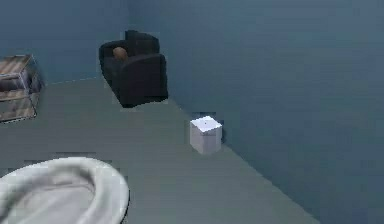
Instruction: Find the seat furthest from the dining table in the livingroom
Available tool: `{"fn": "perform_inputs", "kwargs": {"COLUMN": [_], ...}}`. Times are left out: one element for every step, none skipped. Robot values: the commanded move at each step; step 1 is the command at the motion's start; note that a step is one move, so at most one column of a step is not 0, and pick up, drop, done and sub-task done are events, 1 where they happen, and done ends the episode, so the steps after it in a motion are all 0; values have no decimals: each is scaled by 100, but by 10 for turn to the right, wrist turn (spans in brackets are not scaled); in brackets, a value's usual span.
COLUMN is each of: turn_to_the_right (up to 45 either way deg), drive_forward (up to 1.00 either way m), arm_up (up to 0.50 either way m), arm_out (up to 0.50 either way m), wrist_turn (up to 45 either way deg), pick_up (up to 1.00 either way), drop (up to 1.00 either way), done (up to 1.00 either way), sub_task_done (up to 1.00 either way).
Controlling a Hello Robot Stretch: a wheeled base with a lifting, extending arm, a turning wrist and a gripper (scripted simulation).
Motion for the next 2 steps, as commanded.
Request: {"fn": "perform_inputs", "kwargs": {"turn_to_the_right": [0,-30], "drive_forward": [100,0], "arm_up": [0,0], "arm_out": [0,0], "wrist_turn": [0,0], "pick_up": [0,0], "drop": [0,0], "done": [0,0], "sub_task_done": [0,0]}}
